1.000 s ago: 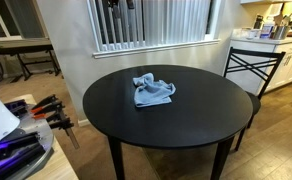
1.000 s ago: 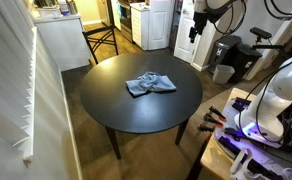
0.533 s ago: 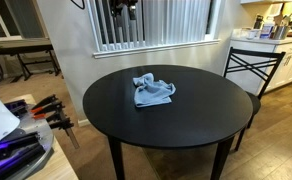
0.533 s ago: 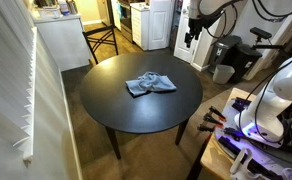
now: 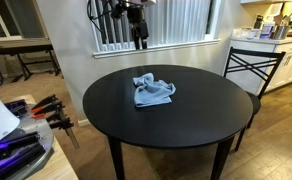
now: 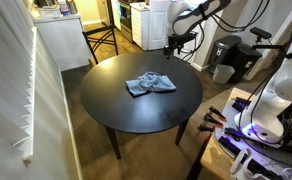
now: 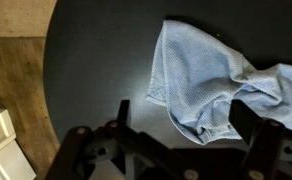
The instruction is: Use the blue towel to wipe the black table.
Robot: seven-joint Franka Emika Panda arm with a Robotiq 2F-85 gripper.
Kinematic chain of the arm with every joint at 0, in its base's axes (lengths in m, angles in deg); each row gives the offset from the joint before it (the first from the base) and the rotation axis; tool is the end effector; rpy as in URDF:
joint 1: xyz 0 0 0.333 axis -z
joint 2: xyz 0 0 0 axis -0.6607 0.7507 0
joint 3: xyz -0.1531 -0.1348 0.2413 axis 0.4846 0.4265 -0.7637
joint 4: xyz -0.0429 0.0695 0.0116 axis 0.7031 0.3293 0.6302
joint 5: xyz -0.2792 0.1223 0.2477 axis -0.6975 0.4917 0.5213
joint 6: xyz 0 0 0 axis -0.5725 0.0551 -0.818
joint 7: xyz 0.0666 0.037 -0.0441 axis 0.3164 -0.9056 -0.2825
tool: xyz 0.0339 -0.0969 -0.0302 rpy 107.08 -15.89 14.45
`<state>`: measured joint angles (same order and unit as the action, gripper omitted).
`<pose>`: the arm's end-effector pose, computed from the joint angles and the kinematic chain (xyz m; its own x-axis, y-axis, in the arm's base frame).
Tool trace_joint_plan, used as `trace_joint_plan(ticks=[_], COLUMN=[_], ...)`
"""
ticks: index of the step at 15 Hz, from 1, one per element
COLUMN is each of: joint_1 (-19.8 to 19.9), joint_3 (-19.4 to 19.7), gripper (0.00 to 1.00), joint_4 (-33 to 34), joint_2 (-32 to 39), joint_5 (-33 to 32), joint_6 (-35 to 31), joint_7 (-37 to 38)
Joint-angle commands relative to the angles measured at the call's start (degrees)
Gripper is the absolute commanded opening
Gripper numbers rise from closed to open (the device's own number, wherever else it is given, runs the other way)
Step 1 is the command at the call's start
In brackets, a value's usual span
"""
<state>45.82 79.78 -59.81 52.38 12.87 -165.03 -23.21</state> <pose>0.5761 -0.0744 0.3320 0.9192 -0.3905 0.0511 -0.3932 -0.9027 0.1746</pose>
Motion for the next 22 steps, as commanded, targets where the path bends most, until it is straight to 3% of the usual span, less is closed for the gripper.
trace_joint_plan(ticks=[1,10,13,14,15,22], joint_1=[-2.41,-4.55,-4.04,-3.00,-4.57,-5.22], joint_3=[2.15,5.43,4.96,3.77,5.50,5.73], gripper=[1.00,1.00,1.00,1.00,1.00,1.00], joint_4=[8.25,23.29,26.97,27.71,25.55,25.83], joint_2=[10.25,25.31,27.84,27.97,27.17,28.10], joint_5=[2.59,11.75,13.42,14.32,12.74,13.09], joint_6=[-1.21,-1.78,0.84,2.74,-0.03,-1.06], joint_7=[6.11,16.47,15.43,11.79,14.48,15.64])
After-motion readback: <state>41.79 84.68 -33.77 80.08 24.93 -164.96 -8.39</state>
